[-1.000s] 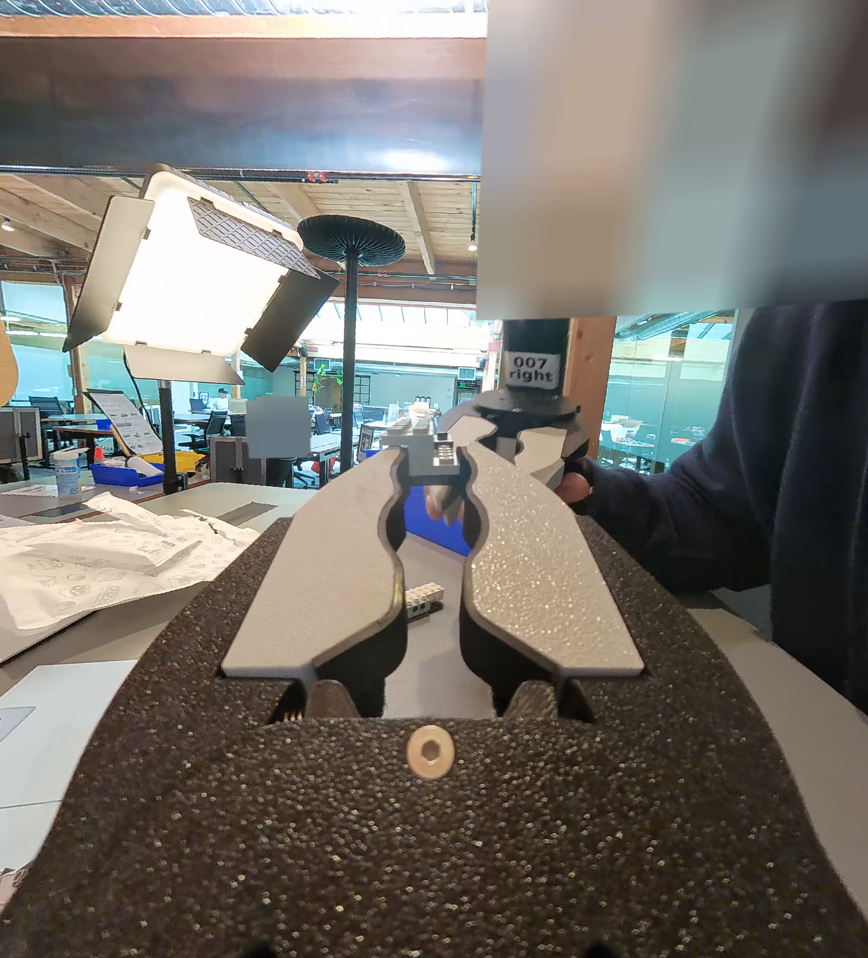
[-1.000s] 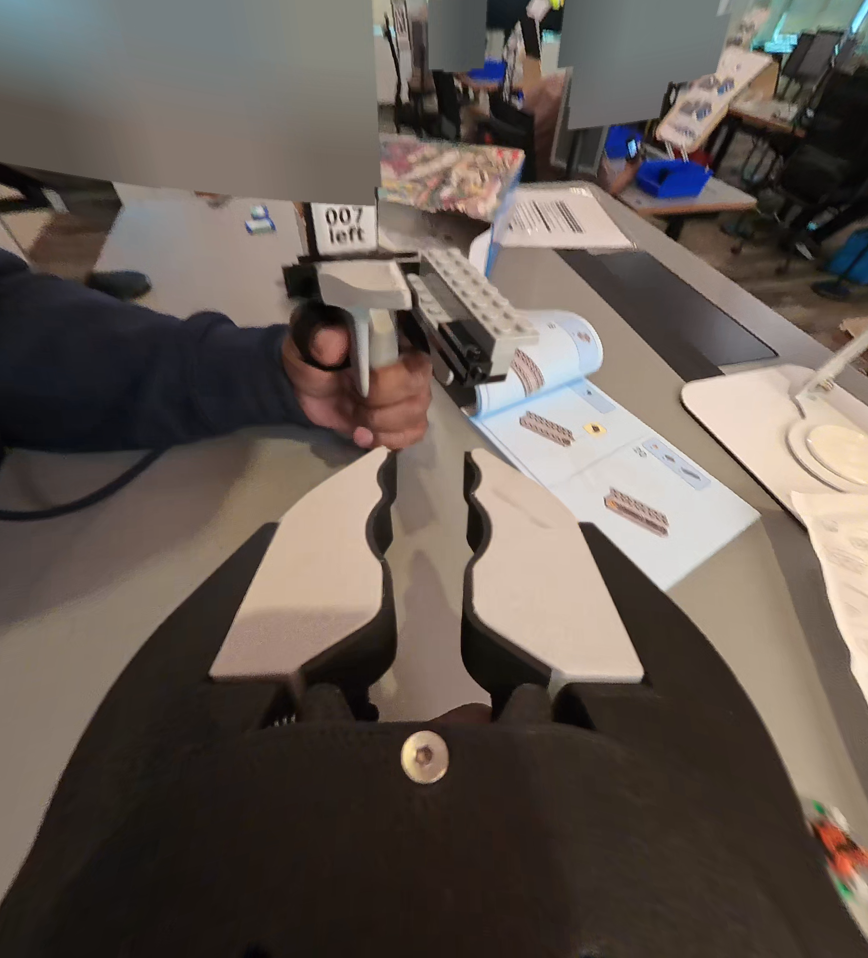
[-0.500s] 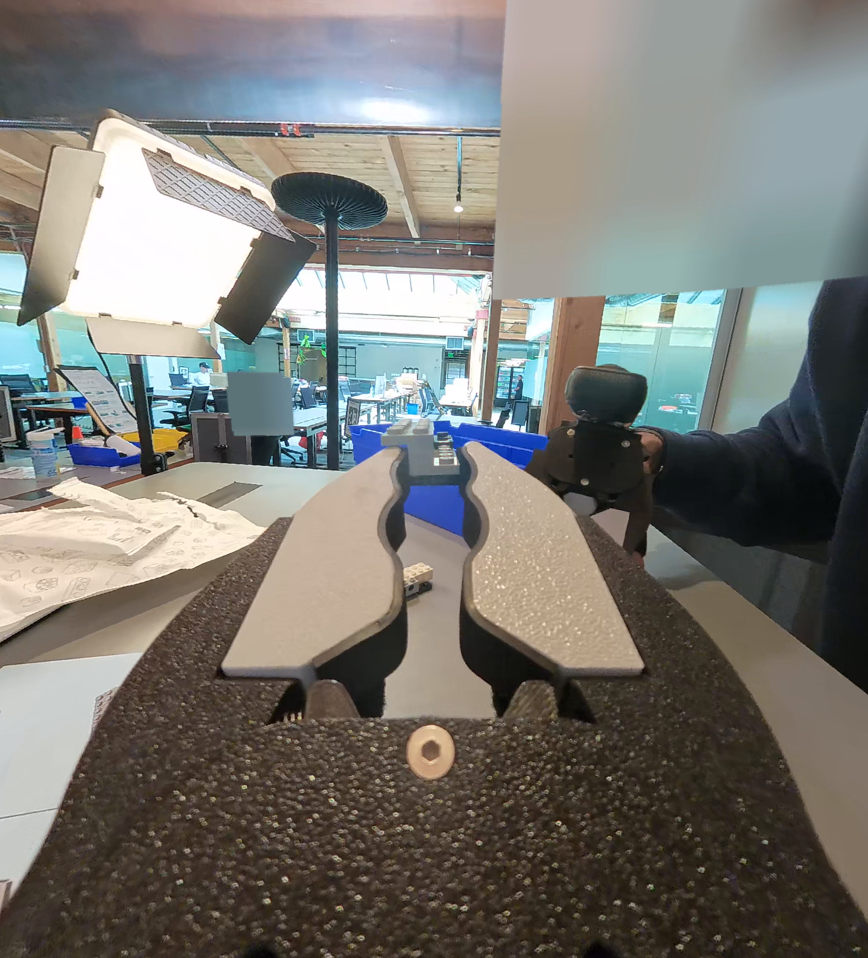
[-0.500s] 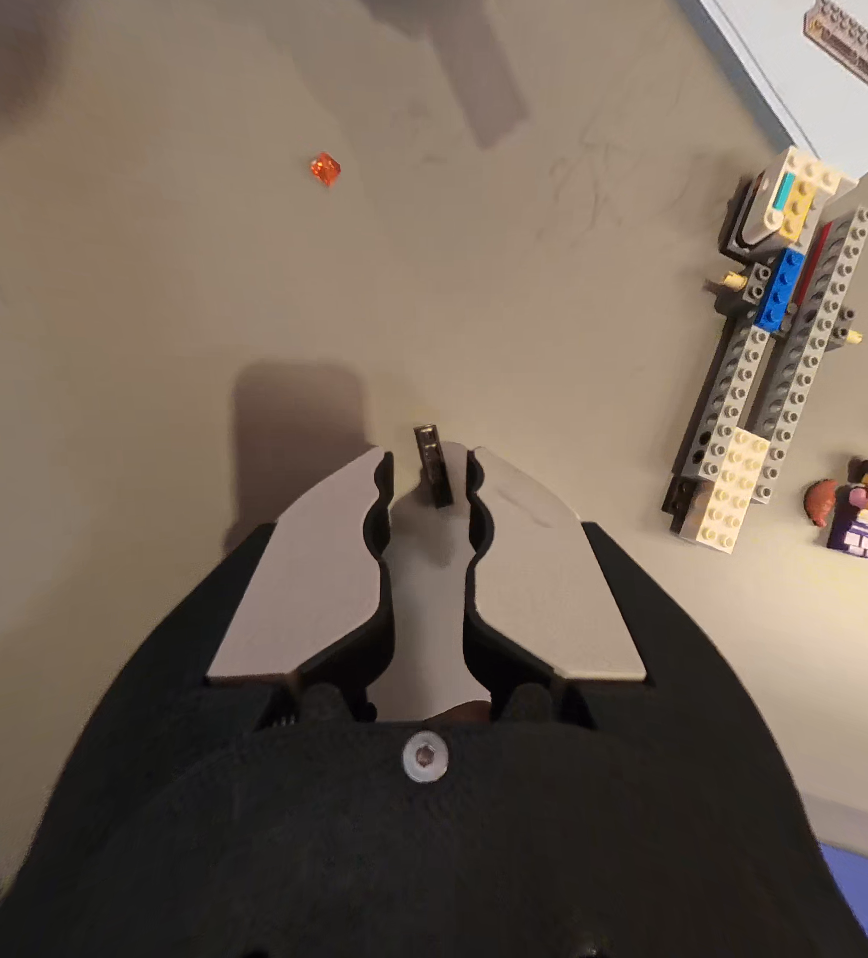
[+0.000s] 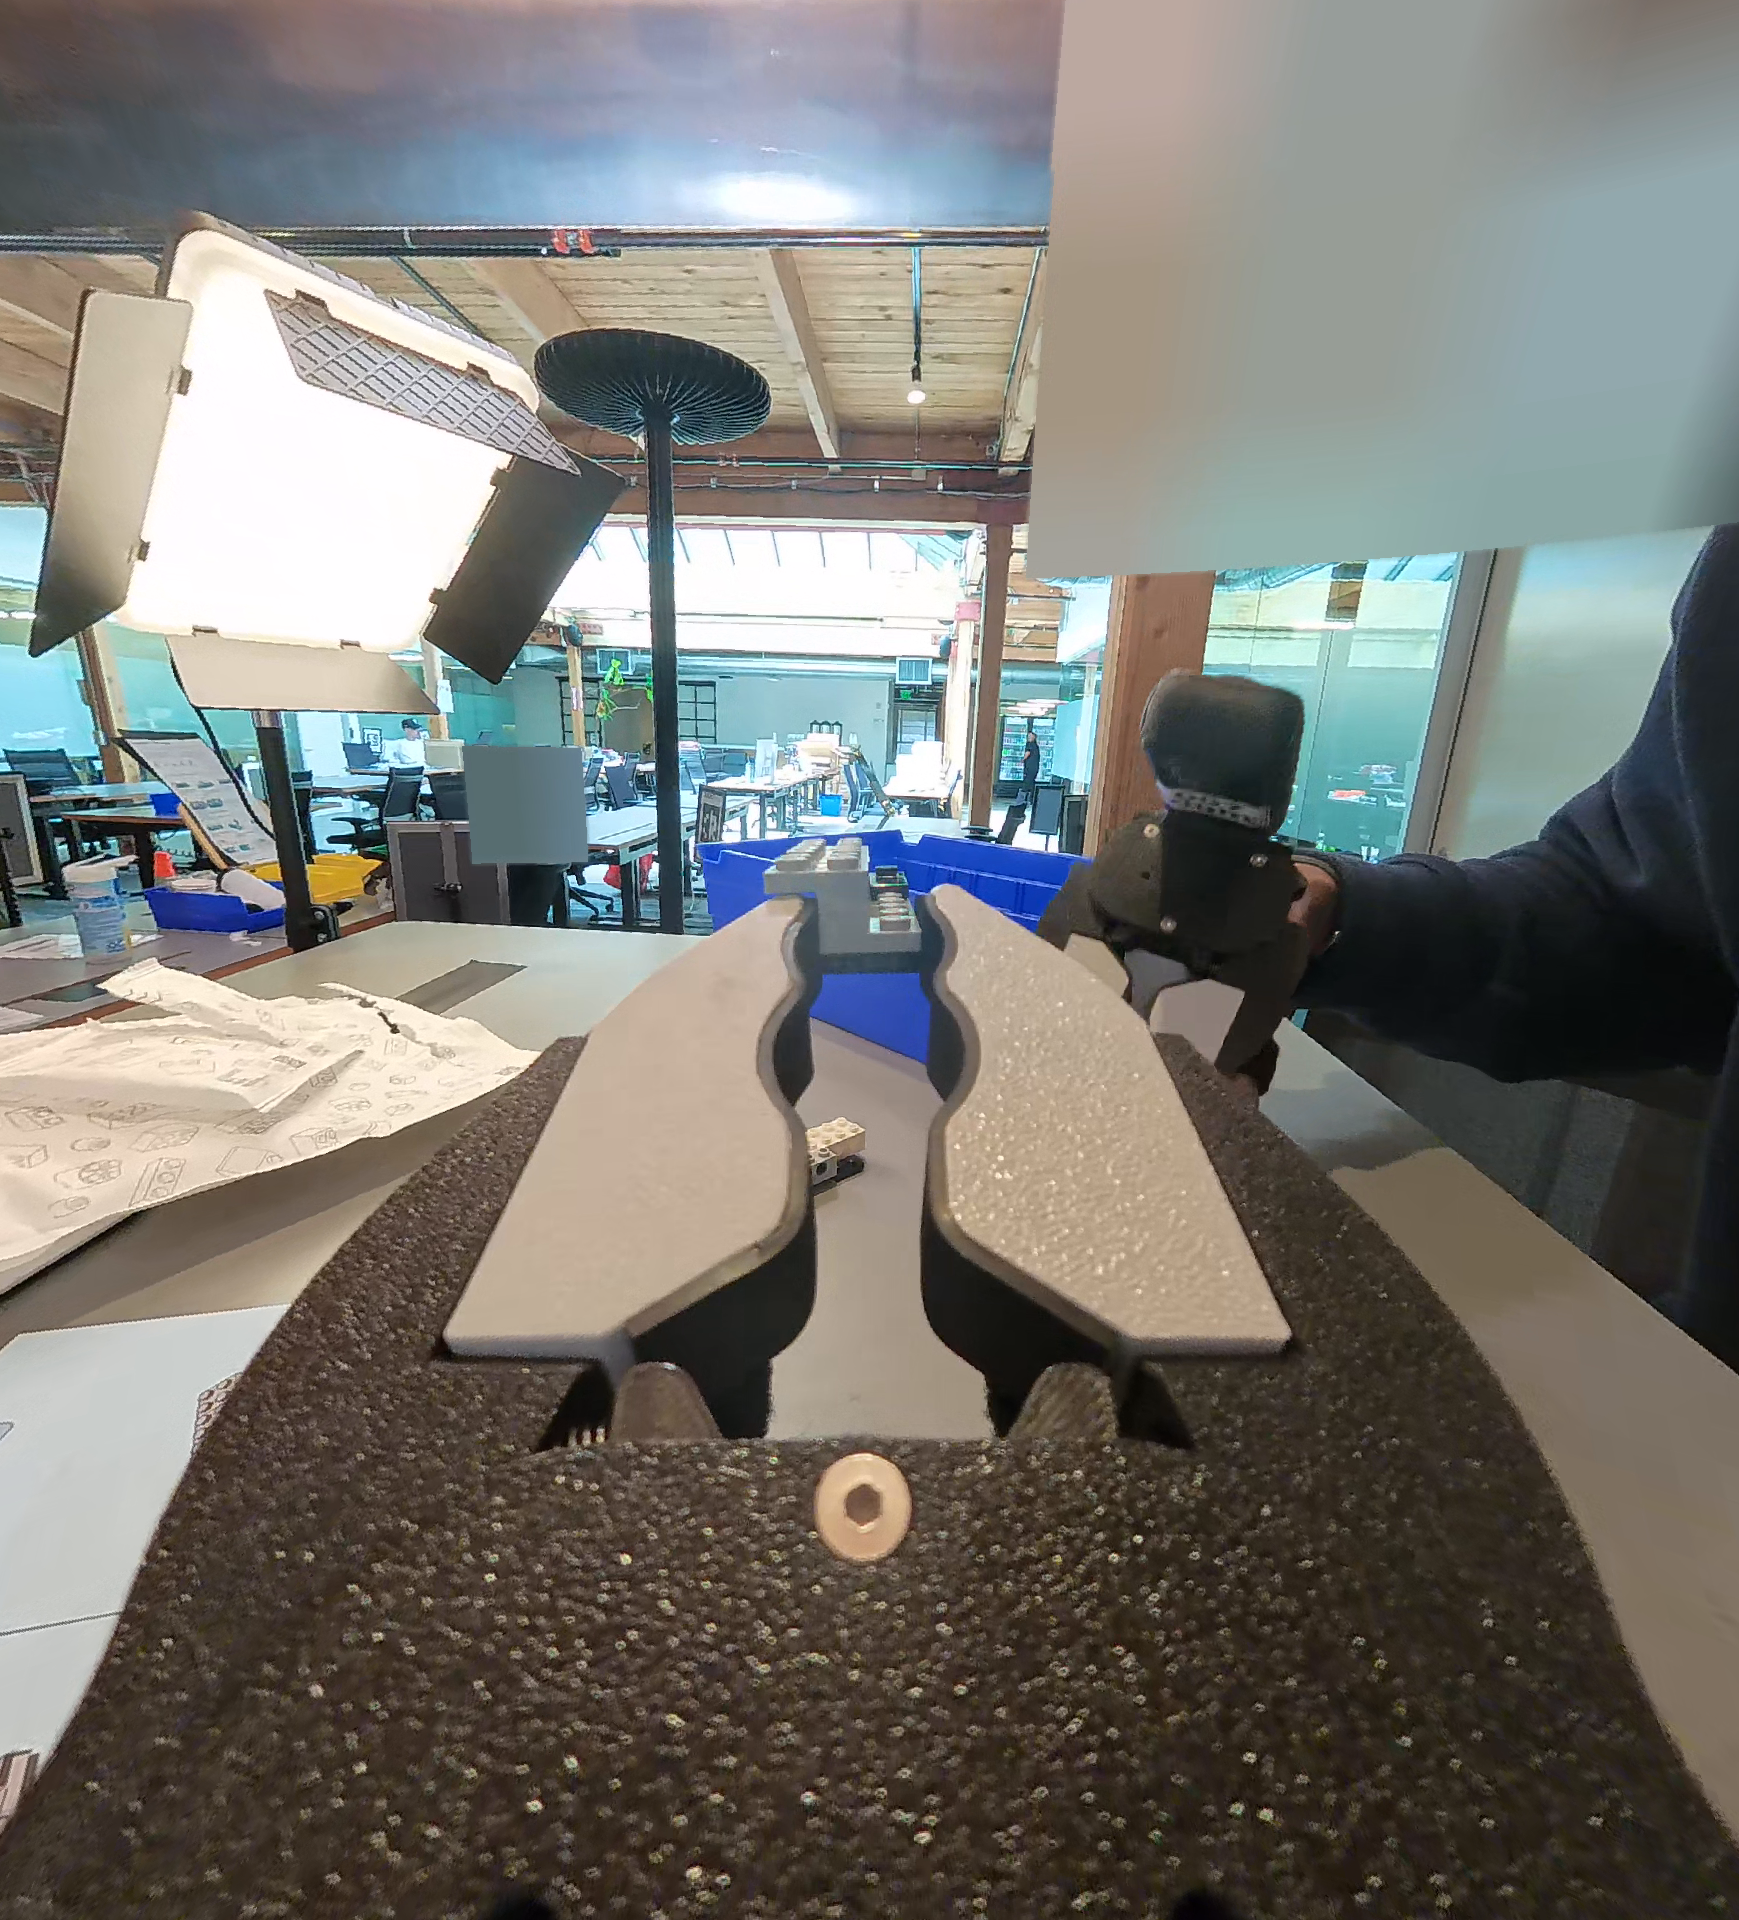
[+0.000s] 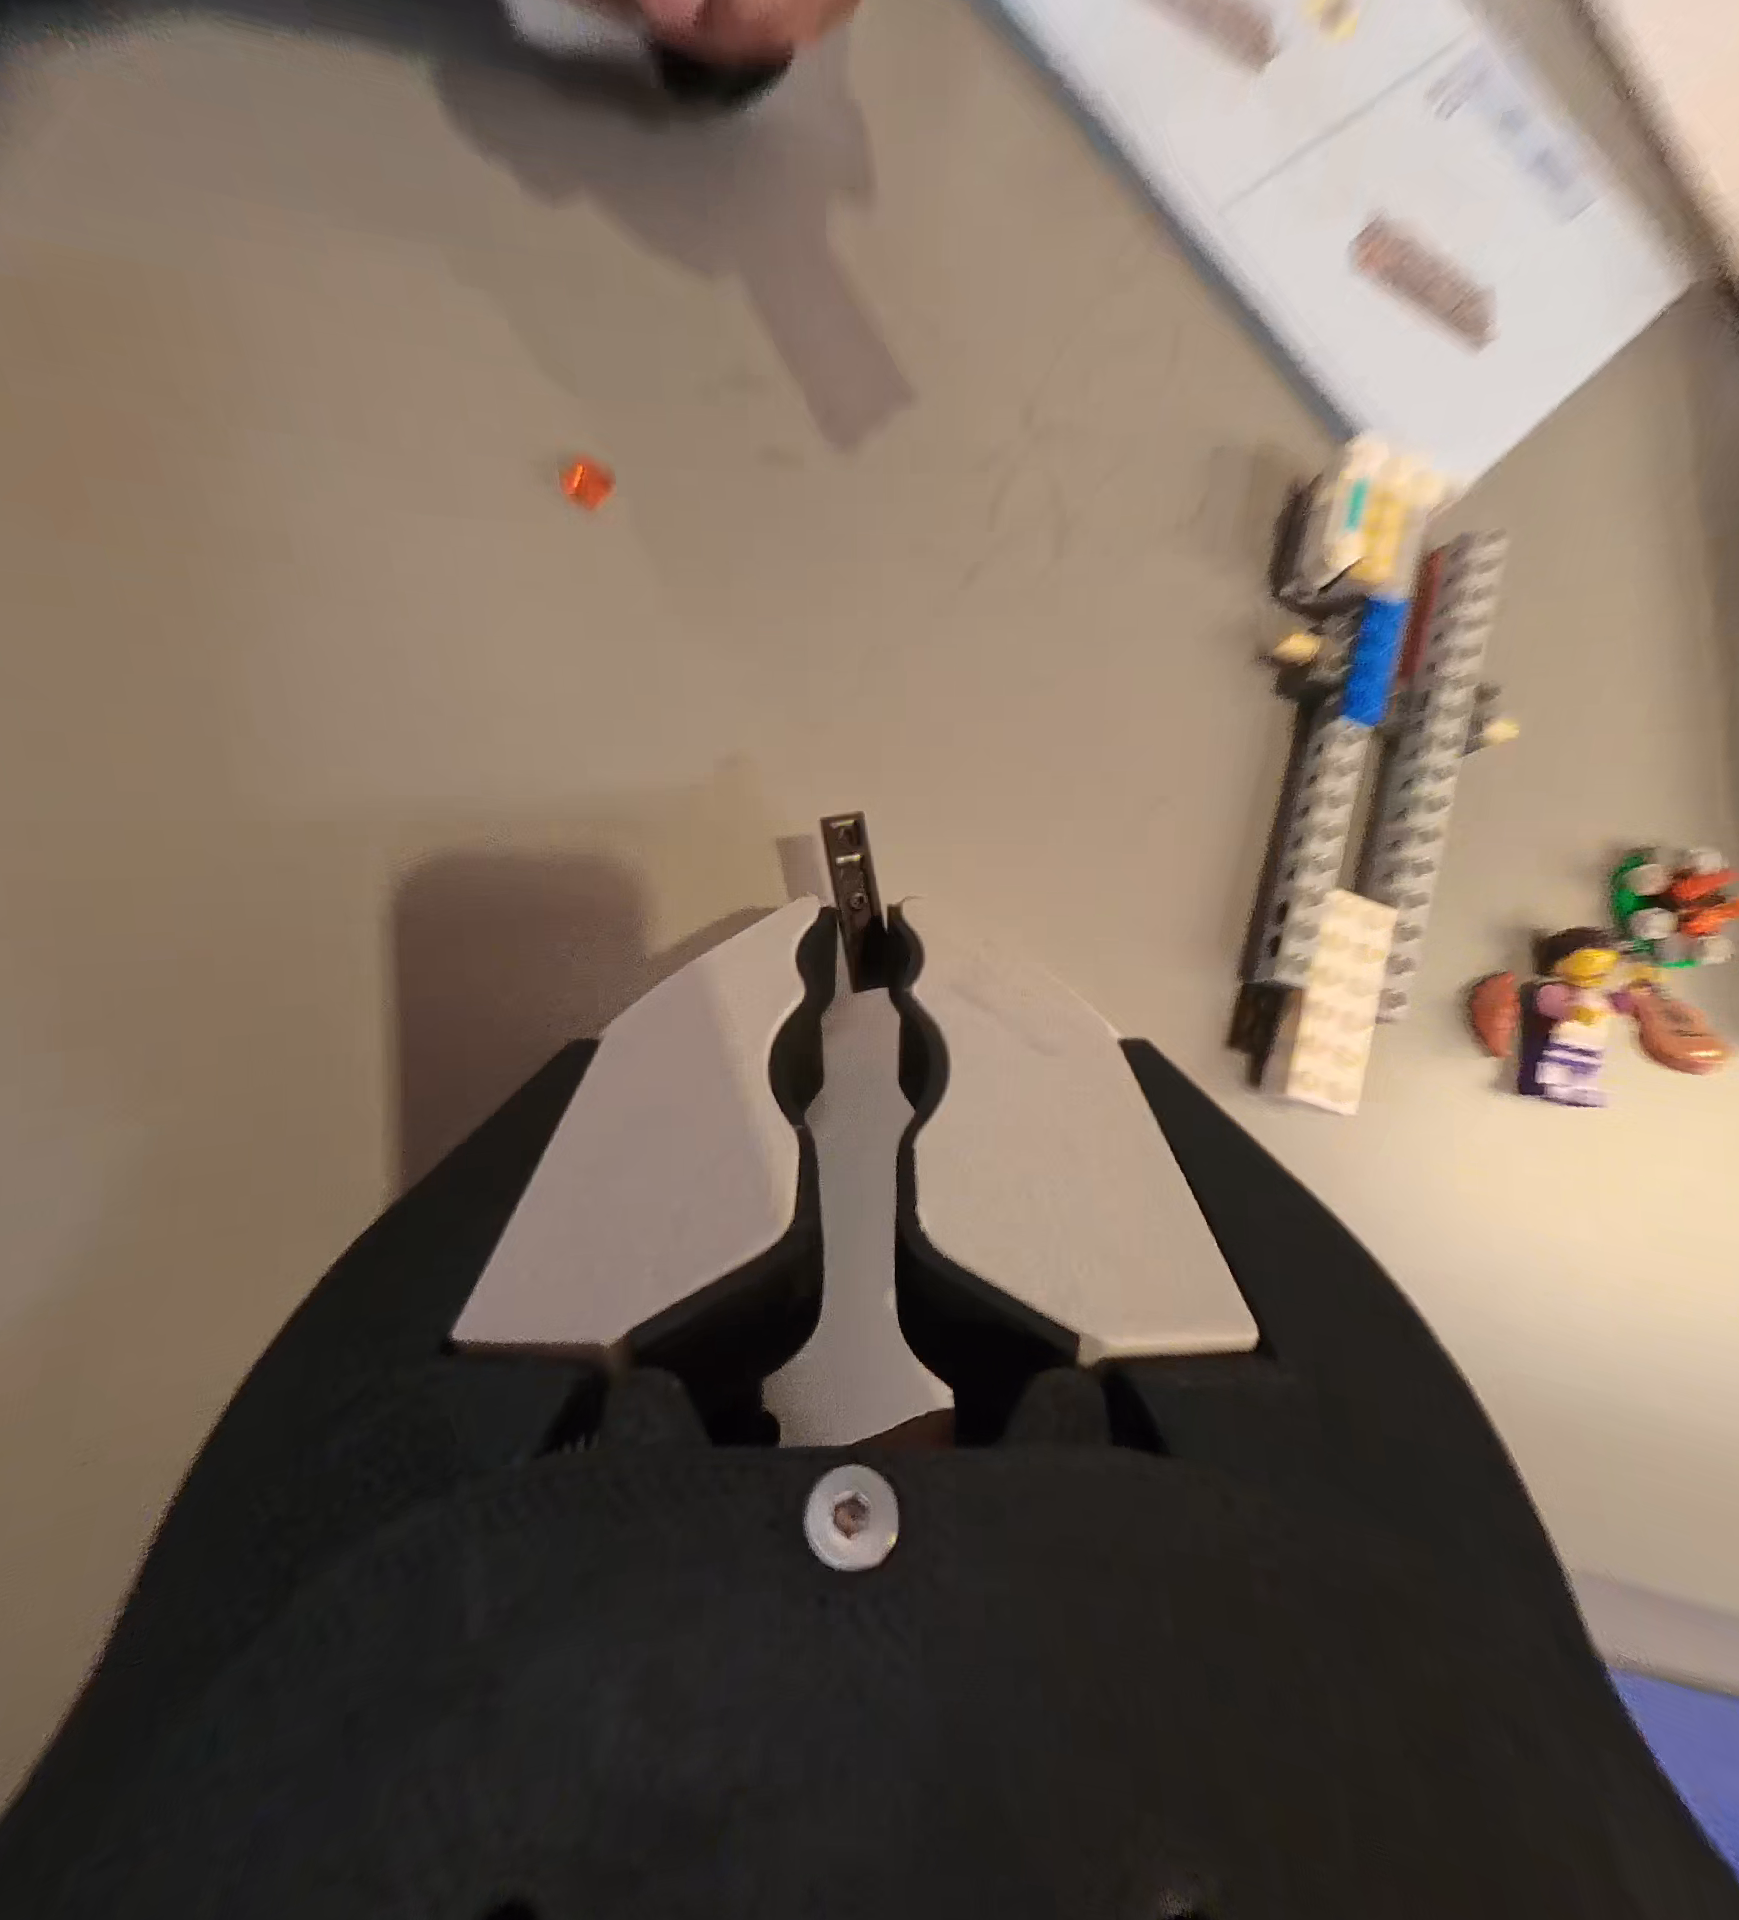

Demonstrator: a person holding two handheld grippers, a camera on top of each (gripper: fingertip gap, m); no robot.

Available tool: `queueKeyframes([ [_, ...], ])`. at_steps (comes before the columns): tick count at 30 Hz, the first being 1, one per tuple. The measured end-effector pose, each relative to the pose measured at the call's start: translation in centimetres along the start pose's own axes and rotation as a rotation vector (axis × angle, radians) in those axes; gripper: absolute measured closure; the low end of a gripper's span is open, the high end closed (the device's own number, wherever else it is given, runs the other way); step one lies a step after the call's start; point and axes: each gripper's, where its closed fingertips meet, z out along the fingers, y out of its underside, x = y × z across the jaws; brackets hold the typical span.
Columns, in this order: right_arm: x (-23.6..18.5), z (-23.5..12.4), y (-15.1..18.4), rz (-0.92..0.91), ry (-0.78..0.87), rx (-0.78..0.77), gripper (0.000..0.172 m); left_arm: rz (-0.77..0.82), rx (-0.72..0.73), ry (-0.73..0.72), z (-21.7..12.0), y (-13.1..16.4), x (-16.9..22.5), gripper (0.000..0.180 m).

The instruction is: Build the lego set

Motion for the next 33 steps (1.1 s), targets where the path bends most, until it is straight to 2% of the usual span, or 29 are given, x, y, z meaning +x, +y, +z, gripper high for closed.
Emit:
queueKeyframes([
  [2,0.5,-0.6,-1.1,0.016,0.028,0.059,0.154,0.000,0.001,-0.002,0.0,0.0,0.0,0.163],
  [7,0.9,-0.7,-0.4,0.027,0.066,0.030,0.153,0.001,0.003,-0.010,-0.1,-0.1,-0.1,0.163],
  [13,1.4,1.6,0.0,0.055,0.052,-0.013,0.151,-0.004,0.004,-0.009,0.0,0.0,-0.2,0.163],
  [17,1.8,3.4,-0.3,0.048,-0.018,-0.049,0.147,-0.005,-0.001,-0.005,0.1,0.1,-0.1,0.163],
  [20,1.5,4.4,0.2,0.043,-0.079,-0.116,0.147,-0.002,0.000,-0.007,0.0,0.1,-0.1,0.163],
  [22,1.6,4.6,0.2,0.050,-0.086,-0.137,0.159,-0.002,0.003,-0.012,-0.1,-0.1,-0.2,0.163],
  [24,2.1,4.1,-0.5,0.023,-0.024,-0.110,0.164,-0.001,0.009,-0.015,-0.2,-0.2,-0.3,0.163],
  [27,2.2,1.4,-3.7,-0.001,0.056,0.044,0.164,0.000,0.011,-0.020,-0.3,-0.3,-0.4,0.163],
  [28,2.1,0.2,-4.7,-0.010,0.081,0.092,0.162,0.000,0.011,-0.022,-0.3,-0.3,-0.4,0.163],
  [29,2.1,-0.8,-5.2,-0.014,0.107,0.115,0.154,0.000,0.013,-0.023,-0.3,-0.3,-0.4,0.163],
  [30,2.0,-1.5,-5.3,-0.020,0.123,0.118,0.146,-0.003,0.016,-0.023,-0.3,-0.4,-0.5,0.163],
  [33,1.6,-2.5,-4.4,-0.004,0.128,0.104,0.145,-0.008,0.021,-0.023,-0.3,-0.4,-0.5,0.163],
])
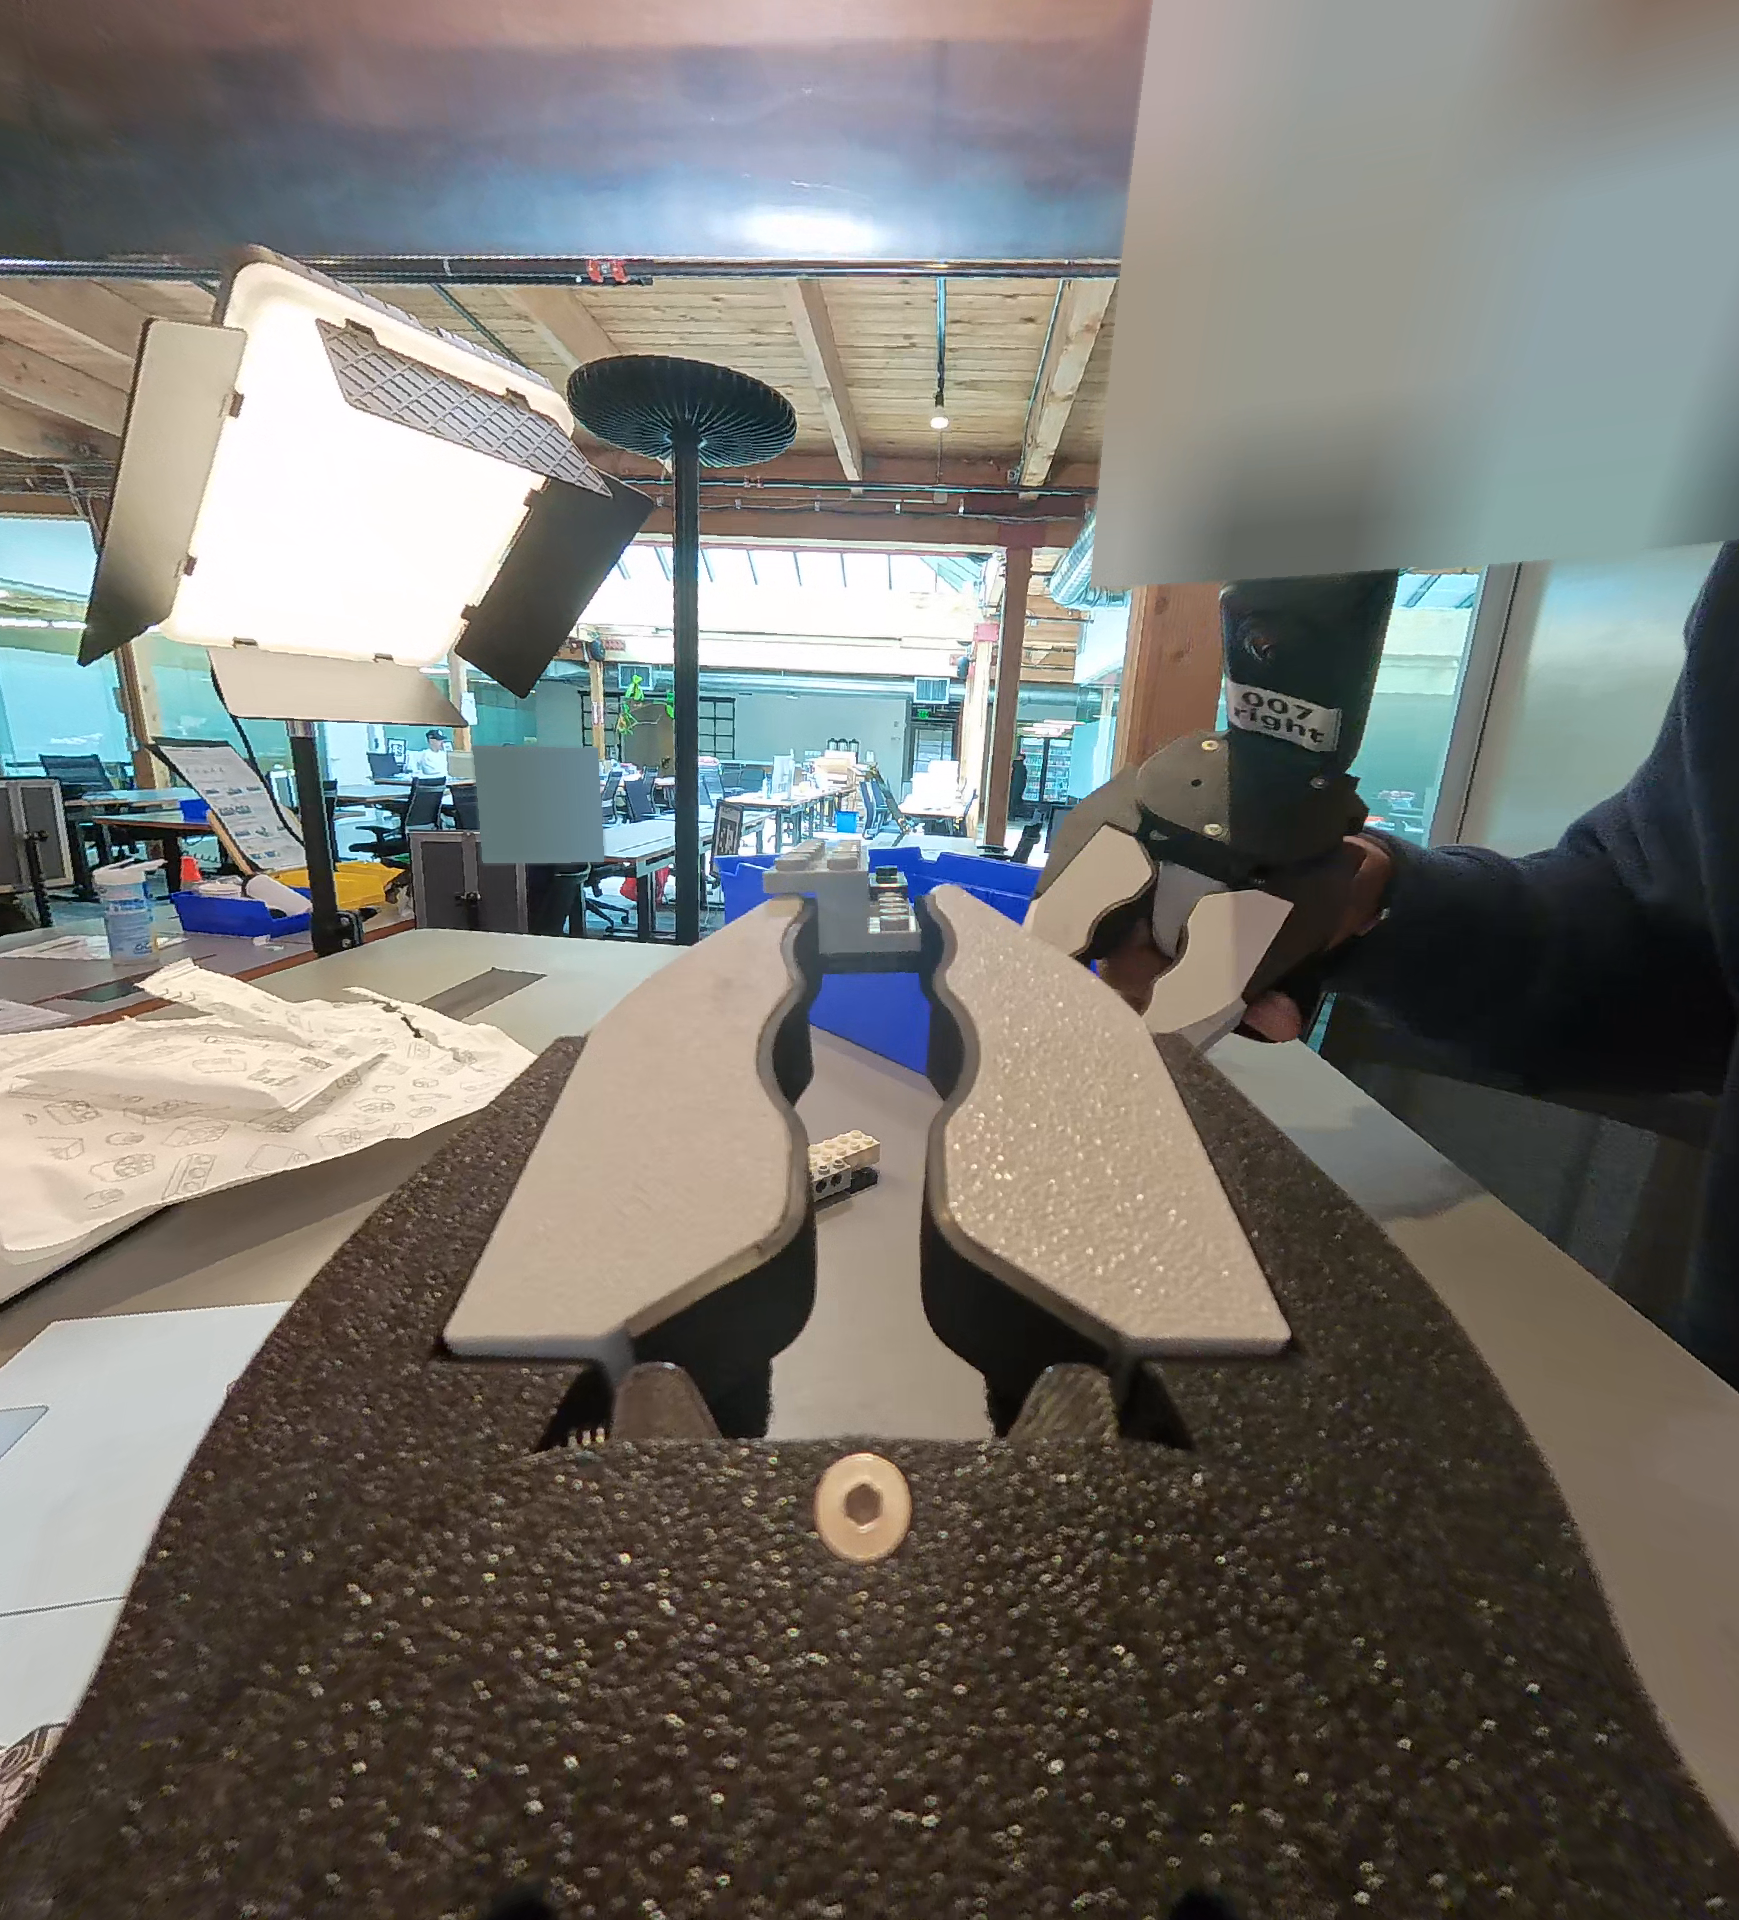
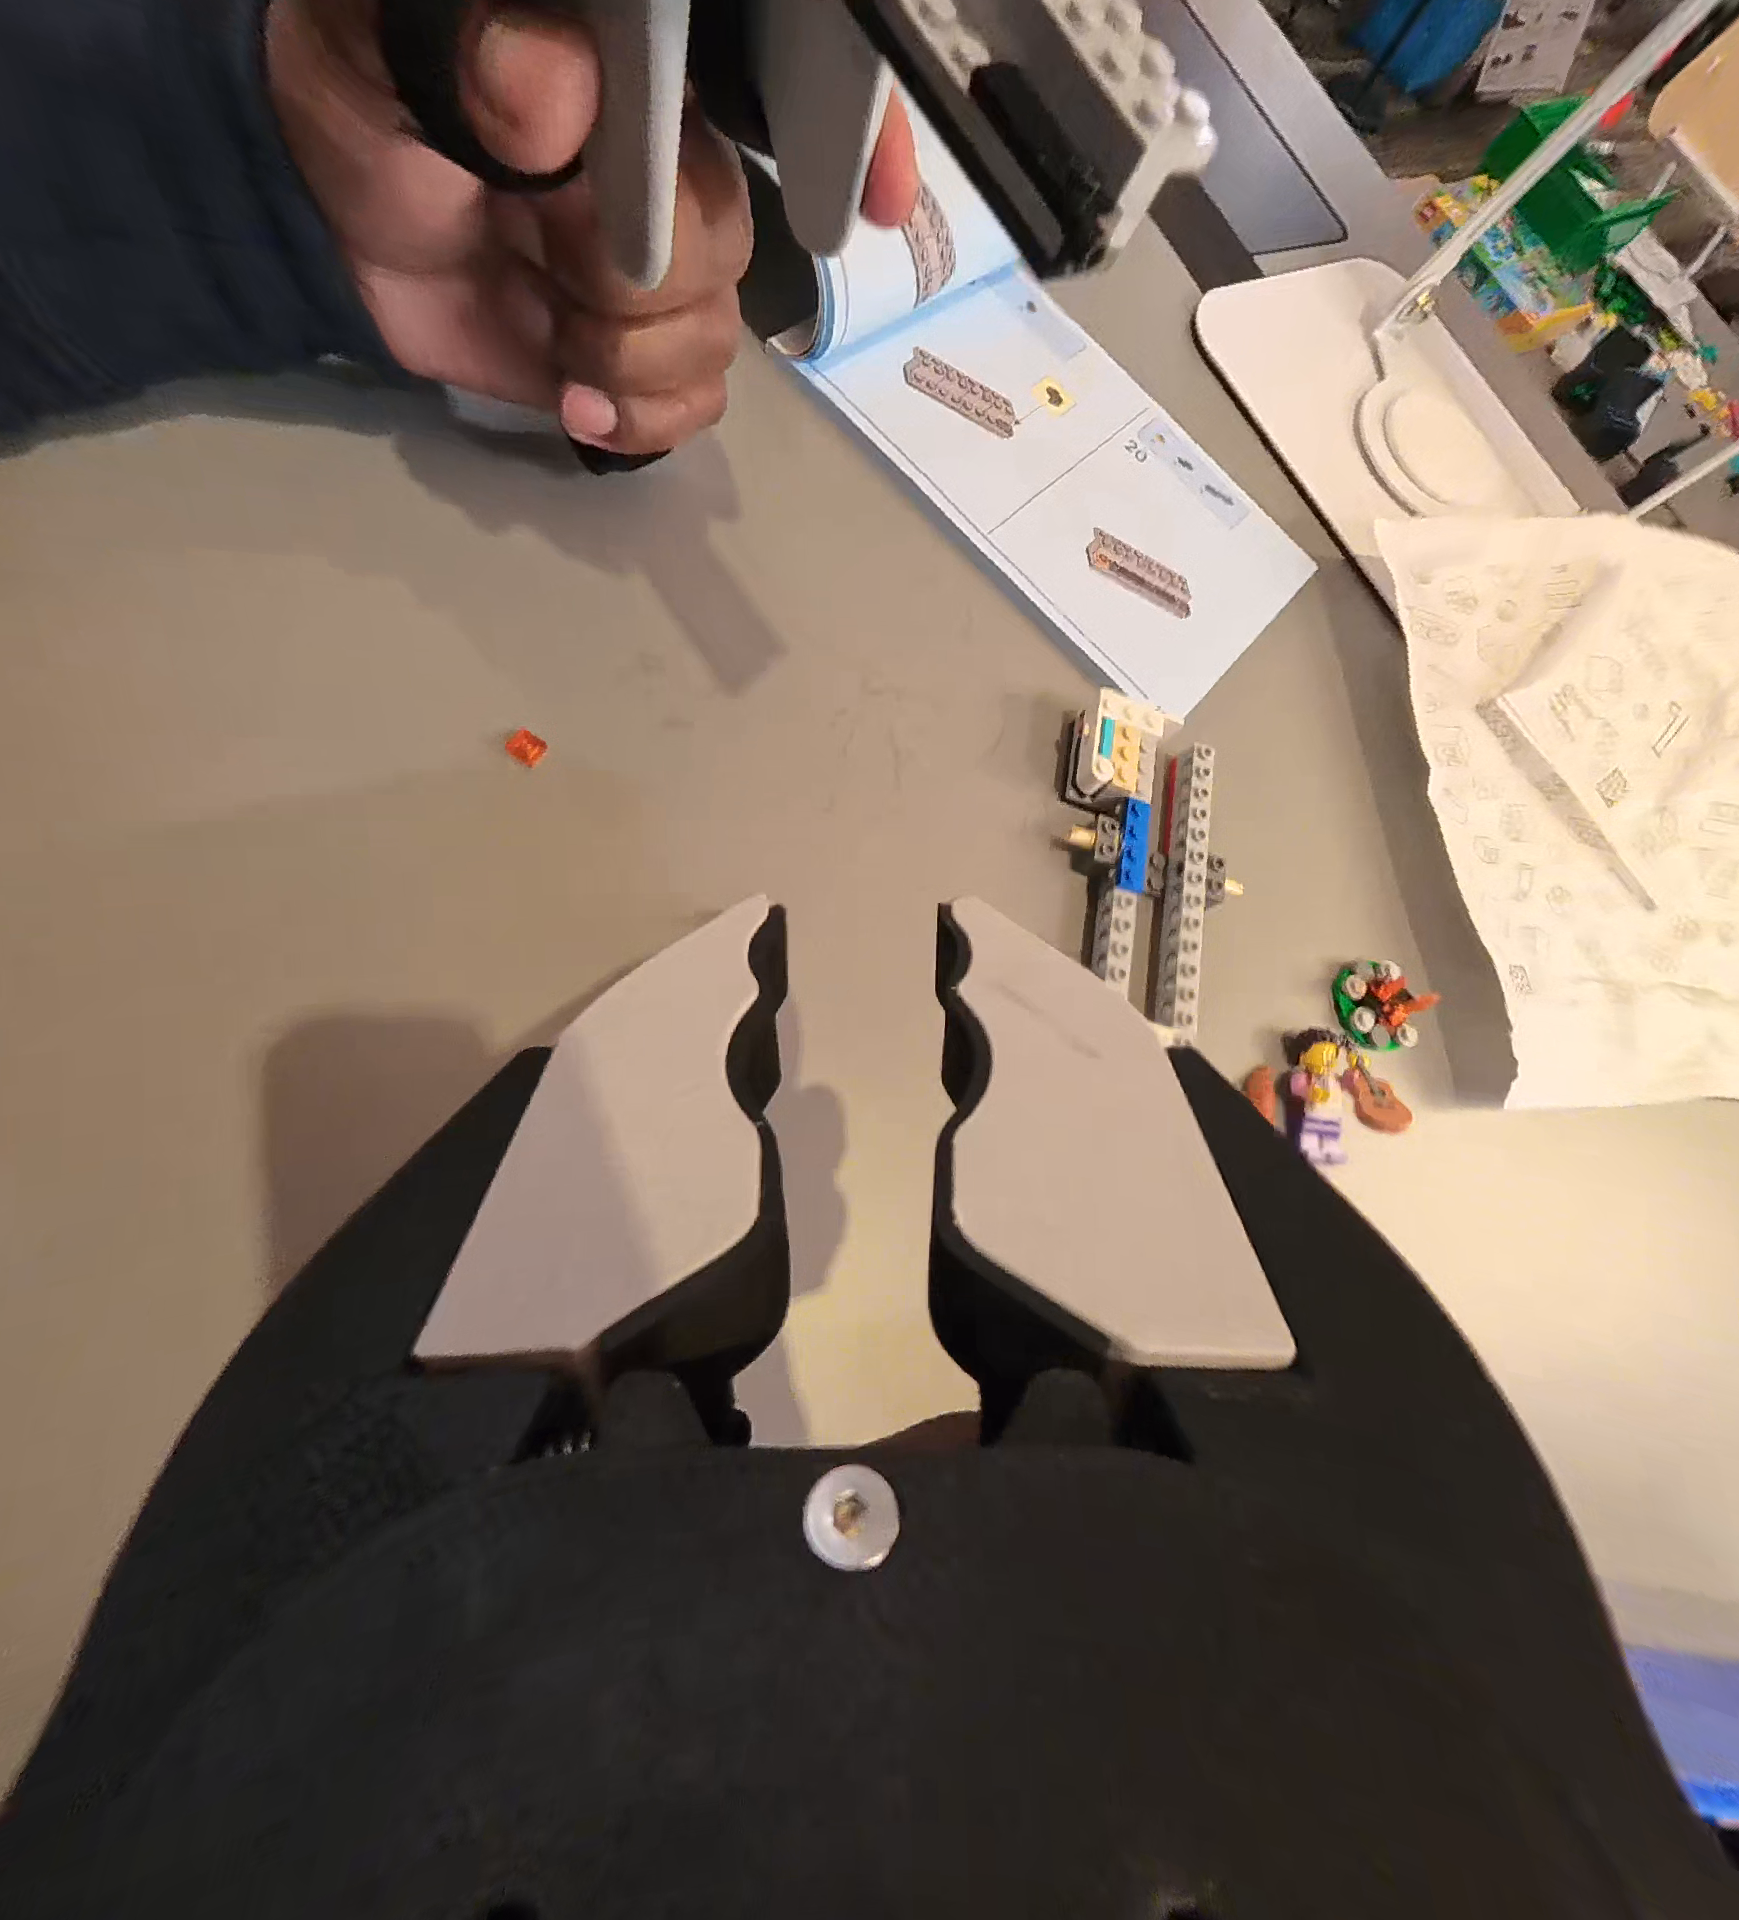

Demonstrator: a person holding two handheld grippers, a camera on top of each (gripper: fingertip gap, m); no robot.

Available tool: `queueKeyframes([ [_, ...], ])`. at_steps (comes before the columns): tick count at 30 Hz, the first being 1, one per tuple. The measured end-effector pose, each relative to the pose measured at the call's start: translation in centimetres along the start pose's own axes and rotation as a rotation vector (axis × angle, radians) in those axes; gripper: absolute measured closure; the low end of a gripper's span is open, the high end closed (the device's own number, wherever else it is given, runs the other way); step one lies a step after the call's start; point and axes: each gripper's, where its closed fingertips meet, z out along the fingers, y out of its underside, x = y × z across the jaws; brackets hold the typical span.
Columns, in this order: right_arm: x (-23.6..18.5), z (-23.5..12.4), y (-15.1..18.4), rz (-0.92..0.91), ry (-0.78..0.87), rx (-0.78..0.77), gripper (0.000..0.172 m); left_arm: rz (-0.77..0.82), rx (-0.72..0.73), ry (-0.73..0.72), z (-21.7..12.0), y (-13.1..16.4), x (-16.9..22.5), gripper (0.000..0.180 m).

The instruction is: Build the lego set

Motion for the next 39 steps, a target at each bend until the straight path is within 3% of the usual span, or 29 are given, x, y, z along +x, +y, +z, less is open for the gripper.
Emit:
queueKeyframes([
  [8,-2.3,2.1,3.2,0.125,-0.073,-0.079,0.145,-0.005,-0.006,-0.004,0.1,0.3,-0.1,0.163],
  [17,-5.2,7.5,0.0,0.090,-0.141,-0.041,0.148,0.001,-0.022,-0.007,0.1,0.5,-0.1,0.163],
  [23,-5.9,10.1,0.3,0.034,-0.271,-0.099,0.147,0.005,-0.015,-0.018,-0.1,0.2,-0.3,0.163],
  [24,-6.0,10.2,0.3,0.042,-0.292,-0.098,0.153,0.006,-0.014,-0.019,-0.1,0.2,-0.3,0.163],
  [27,-4.9,10.0,0.3,0.014,-0.234,-0.102,0.164,0.008,-0.013,-0.023,-0.2,0.1,-0.4,0.163],
  [32,-1.2,4.4,-3.5,-0.024,0.038,0.187,0.156,0.004,-0.007,-0.026,-0.2,0.0,-0.5,0.163],
  [39,-0.4,2.2,0.2,0.058,0.047,0.125,0.152,-0.004,-0.010,-0.027,-0.1,0.2,-0.6,0.163],
])
